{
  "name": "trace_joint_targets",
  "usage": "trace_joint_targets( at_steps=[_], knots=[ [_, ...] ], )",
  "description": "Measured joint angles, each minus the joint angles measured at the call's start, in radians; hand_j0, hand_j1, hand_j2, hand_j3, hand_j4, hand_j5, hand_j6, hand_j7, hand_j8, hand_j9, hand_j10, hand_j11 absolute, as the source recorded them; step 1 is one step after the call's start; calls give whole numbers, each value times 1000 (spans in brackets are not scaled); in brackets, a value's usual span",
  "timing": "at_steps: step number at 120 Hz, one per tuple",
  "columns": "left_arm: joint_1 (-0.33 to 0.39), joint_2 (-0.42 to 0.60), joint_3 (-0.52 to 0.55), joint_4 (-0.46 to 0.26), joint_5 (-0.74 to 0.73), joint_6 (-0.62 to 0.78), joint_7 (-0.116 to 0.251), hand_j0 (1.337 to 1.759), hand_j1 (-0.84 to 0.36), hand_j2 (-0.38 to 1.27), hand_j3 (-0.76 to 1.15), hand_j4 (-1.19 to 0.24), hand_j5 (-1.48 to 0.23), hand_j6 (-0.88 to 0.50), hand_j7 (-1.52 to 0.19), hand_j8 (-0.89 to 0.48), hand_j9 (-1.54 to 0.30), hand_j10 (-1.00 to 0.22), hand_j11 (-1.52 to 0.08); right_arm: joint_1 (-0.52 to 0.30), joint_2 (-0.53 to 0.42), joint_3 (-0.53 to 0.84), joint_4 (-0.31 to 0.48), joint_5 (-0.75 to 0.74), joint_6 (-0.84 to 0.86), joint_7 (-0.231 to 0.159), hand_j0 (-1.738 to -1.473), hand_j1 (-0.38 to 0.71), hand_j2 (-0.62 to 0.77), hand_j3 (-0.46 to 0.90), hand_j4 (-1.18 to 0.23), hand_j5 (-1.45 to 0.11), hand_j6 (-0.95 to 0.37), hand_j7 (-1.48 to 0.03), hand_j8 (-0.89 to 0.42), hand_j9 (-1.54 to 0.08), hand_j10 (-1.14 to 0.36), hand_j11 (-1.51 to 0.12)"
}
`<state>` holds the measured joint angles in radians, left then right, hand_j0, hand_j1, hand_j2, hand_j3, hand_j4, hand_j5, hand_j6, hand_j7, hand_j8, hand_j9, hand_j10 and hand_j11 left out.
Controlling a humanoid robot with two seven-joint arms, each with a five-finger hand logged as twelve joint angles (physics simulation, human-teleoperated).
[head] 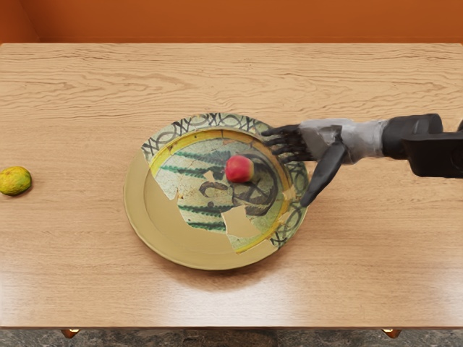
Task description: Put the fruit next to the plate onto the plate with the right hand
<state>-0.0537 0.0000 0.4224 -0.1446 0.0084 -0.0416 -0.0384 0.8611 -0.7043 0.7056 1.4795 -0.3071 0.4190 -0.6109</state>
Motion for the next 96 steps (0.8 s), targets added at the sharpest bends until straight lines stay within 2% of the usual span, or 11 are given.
trace_joint_targets(
  at_steps=[18,31,51,96],
  knots=[
    [8,0,1,2,0,1,0,1658,58,49,0,-243,-315,-243,-315,-243,-315,-243,-315,-14,-121,26,-206,218,147,0,-1658,-299,-4,0,-43,-56,-44,-55,-42,-56,-42,-55],
    [9,0,3,4,0,2,0,1658,58,49,0,-242,-315,-242,-315,-242,-315,-242,-315,-27,-192,31,-283,303,176,0,-1658,-301,-5,0,-41,-53,-41,-53,-40,-53,-40,-53],
    [9,0,4,4,1,2,1,1658,59,49,0,-242,-314,-242,-314,-242,-315,-242,-315,-45,-229,26,-315,344,189,0,-1658,-303,-6,0,-39,-51,-38,-51,-38,-51,-38,-51],
    [9,0,5,3,1,2,1,1658,60,49,0,-241,-314,-241,-314,-241,-314,-241,-314,-51,-239,24,-323,353,193,0,-1658,-303,-7,0,-37,-50,-37,-50,-37,-50,-37,-50]
  ],
)
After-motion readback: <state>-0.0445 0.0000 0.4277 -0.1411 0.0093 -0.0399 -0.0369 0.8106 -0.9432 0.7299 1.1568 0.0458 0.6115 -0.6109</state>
